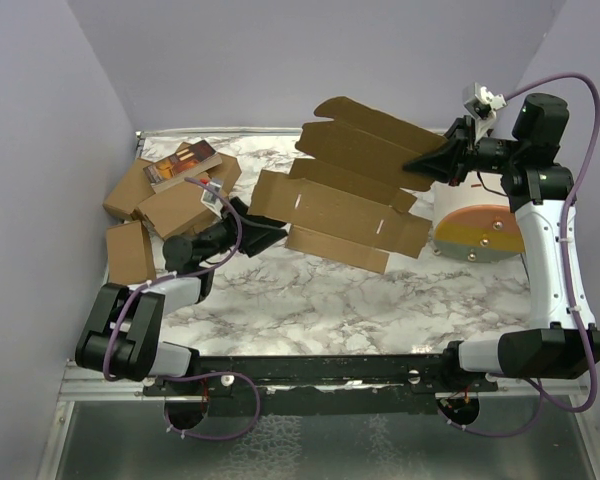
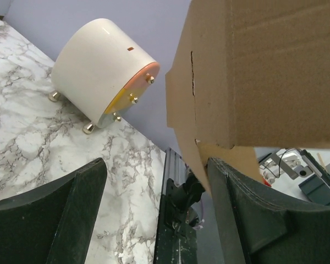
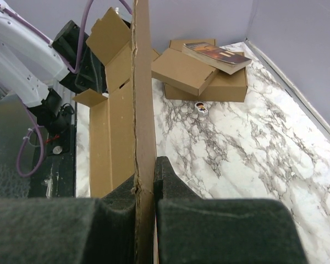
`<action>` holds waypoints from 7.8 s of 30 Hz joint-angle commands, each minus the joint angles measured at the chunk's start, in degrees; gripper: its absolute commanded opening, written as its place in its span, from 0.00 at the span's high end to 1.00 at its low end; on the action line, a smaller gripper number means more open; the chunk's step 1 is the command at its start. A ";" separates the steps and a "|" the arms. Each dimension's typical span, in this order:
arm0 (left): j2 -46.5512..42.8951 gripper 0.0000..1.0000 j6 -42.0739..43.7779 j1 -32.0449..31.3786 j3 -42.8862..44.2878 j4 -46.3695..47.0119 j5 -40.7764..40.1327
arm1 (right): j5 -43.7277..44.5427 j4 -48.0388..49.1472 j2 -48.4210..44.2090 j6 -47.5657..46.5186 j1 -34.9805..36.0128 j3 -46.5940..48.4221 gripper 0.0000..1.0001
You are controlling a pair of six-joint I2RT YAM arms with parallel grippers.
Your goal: Fold the paper box
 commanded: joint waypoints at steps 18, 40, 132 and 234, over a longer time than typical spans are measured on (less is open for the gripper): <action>2.18 0.26 -4.68 -0.29 0.84 14.19 -2.46 | 0.97 1.33 -0.54 -0.59 -0.25 -0.71 0.99; 5.83 0.53 -7.05 12.24 -3.75 14.10 -11.87 | -2.22 2.99 -0.88 1.90 -0.25 -1.25 0.99; 7.74 0.97 4.48 -2.12 5.42 14.28 -6.63 | -2.40 11.48 0.54 11.86 -0.93 -4.10 0.99; -8.95 0.56 44.71 -1.18 15.01 -32.26 -2.81 | -5.25 -34.51 2.19 -52.73 0.19 -7.22 0.99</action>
